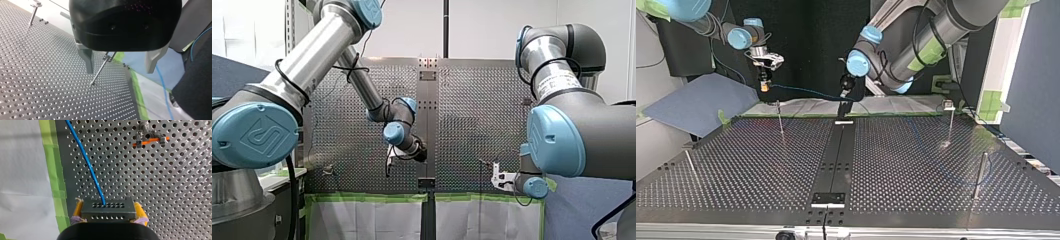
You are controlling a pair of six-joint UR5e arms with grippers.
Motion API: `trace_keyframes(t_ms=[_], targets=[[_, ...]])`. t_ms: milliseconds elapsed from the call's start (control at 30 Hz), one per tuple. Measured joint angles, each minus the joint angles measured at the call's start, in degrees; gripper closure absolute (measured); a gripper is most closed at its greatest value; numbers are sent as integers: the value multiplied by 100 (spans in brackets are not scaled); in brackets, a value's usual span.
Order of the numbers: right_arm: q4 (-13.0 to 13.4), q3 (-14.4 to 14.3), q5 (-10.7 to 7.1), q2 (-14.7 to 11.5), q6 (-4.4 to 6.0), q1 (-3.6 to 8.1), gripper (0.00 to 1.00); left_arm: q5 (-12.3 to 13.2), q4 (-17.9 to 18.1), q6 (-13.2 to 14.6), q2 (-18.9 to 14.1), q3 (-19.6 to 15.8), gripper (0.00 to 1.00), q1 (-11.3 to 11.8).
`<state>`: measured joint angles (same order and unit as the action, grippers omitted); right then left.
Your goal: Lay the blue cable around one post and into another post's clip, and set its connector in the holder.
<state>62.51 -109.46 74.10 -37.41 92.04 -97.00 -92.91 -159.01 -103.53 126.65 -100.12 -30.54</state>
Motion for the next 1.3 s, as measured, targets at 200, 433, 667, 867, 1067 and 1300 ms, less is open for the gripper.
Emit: trace_keyframes(t_ms=[200, 433, 667, 867, 1067, 1300], targets=[[-3, 6, 0, 0, 7, 0, 100, -12, 303, -2, 301, 298, 1, 10], [-9, 14, 48, 0, 8, -1, 100, -48, 685, 127, 682, 412, 1, 84], [-7, 17, 61, 0, 9, -1, 100, -60, 1020, 275, 1017, 348, 1, 130], [-4, 16, 61, 0, 9, -2, 100, -48, 1358, 289, 1356, 355, 1, 135], [-2, 16, 62, 0, 9, -1, 100, 5, 1675, 281, 1675, 380, 1, 98], [-9, 16, 61, 1, 4, -2, 100, 7, 2030, 274, 2031, 431, 1, 92]])
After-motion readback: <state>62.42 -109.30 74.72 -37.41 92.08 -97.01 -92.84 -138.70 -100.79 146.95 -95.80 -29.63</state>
